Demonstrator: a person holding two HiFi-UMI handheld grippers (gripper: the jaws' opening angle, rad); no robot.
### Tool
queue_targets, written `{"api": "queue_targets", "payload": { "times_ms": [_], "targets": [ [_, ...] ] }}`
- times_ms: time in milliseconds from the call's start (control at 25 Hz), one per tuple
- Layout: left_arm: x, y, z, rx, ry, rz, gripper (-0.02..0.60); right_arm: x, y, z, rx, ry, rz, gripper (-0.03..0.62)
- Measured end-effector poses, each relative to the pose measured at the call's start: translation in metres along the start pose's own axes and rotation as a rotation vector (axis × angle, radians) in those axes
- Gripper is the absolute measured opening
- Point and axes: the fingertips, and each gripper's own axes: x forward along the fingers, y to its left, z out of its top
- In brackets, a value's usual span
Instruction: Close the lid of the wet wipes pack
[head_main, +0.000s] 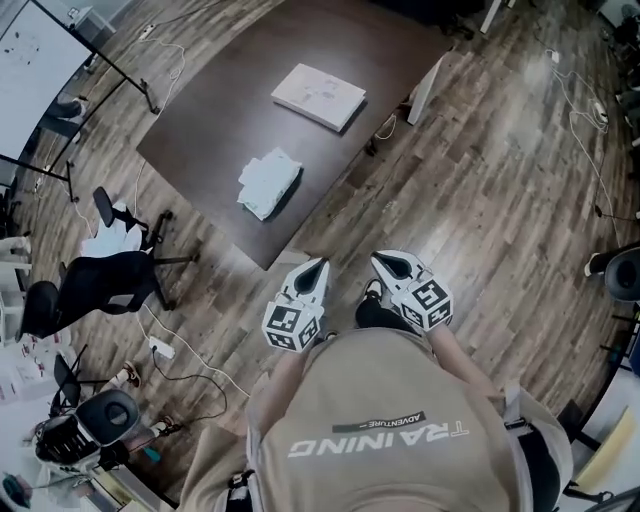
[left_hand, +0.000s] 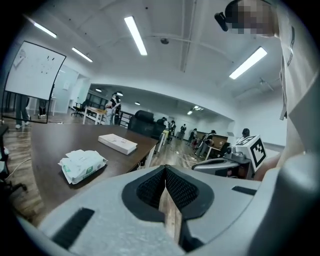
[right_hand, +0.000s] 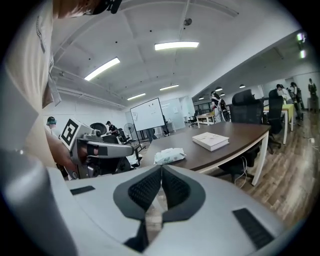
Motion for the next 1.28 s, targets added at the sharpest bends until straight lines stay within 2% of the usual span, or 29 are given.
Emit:
{"api": "queue_targets", "payload": {
  "times_ms": [80,240,360,520,680,800,920,1160,1280],
  "targets": [
    [0.011,0.001,0.002,-0.01,0.016,0.03,0.011,0.004,-0.02,0.0,-0.006,0.016,0.021,0.015],
    [0.039,0.014,0.015,-0.009,0.002,0.093,0.011,0.021,-0.067,0.004,-0.109,0.062,0.051,0.015],
    [0.043,0.022,0.018,-0.029,0.013,0.127,0.011,0.03,-0.072,0.007,-0.095,0.07,0.093,0.015],
    [0.069,0.019,0.02,0.01,0.05,0.098,0.011,0.037,-0.088,0.002,-0.073,0.073,0.093,0.015],
    [0.099,0.017,0.032,0.064,0.017,0.024,0.011,0.054,-0.1,0.004,-0.058,0.035,0.079,0.015],
    [0.11,0.026,0.025,0.034,0.016,0.014,0.011,0.057,-0.099,0.008,-0.035,0.031,0.071,0.015],
    [0.121,0.042,0.023,-0.008,0.016,0.014,0.011,0.056,-0.111,0.025,-0.057,0.001,0.026,0.015],
    [0.137,0.092,0.055,-0.043,-0.056,0.045,0.011,0.087,-0.14,0.072,-0.146,0.016,0.019,0.015],
    [0.131,0.12,0.068,-0.053,-0.08,0.061,0.011,0.113,-0.136,0.097,-0.178,-0.001,0.022,0.015]
  ]
}}
